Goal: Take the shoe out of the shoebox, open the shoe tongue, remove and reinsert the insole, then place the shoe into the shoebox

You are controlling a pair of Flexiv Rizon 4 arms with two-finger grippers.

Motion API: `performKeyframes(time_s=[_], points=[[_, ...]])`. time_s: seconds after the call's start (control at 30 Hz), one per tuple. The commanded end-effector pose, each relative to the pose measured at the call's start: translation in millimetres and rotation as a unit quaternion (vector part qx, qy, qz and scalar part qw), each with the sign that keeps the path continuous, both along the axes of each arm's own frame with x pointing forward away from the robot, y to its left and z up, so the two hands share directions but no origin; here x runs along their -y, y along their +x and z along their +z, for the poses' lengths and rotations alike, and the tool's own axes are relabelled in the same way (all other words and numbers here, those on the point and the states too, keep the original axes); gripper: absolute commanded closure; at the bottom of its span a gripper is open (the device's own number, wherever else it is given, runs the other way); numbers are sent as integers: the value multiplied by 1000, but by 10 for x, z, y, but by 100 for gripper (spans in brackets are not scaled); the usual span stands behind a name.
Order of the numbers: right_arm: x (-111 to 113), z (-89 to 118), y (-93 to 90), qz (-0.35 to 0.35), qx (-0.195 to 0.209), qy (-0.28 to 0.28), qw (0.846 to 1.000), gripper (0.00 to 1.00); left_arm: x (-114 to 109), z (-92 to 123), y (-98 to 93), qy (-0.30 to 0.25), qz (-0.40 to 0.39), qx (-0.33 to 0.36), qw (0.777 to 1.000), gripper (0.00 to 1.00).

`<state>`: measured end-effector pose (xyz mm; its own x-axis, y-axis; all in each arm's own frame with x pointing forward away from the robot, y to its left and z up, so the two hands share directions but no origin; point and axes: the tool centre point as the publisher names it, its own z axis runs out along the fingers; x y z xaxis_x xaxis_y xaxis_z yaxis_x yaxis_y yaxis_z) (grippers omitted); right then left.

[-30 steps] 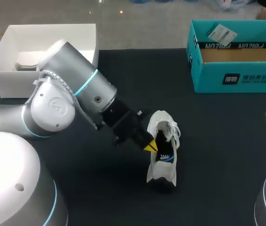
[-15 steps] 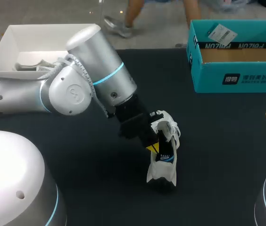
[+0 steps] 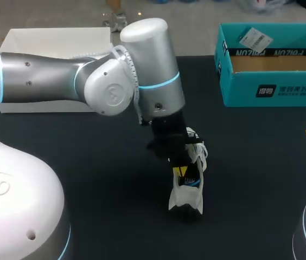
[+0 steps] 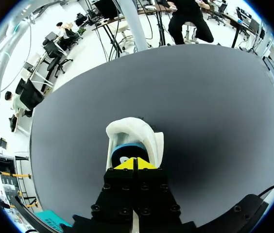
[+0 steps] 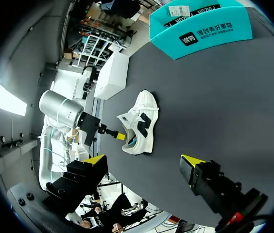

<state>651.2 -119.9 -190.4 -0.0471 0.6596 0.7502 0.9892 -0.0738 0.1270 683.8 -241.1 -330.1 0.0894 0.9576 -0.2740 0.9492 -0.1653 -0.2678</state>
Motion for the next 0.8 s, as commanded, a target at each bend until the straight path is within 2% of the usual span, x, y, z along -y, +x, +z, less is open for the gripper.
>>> performKeyframes(time_s=[0.03,0.3,0.5,0.8], points=[[-5,0,-17,-1,1,-1,1000,0,186,-81,-36,93,-13,28,995,100],[-5,0,-17,-1,1,-1,1000,0,167,-151,-191,111,-9,39,993,100],[-5,0,-17,-1,1,-1,1000,0,109,-325,-267,111,9,19,994,100],[-5,0,-17,-1,1,-1,1000,0,140,-640,-197,96,31,12,995,100]])
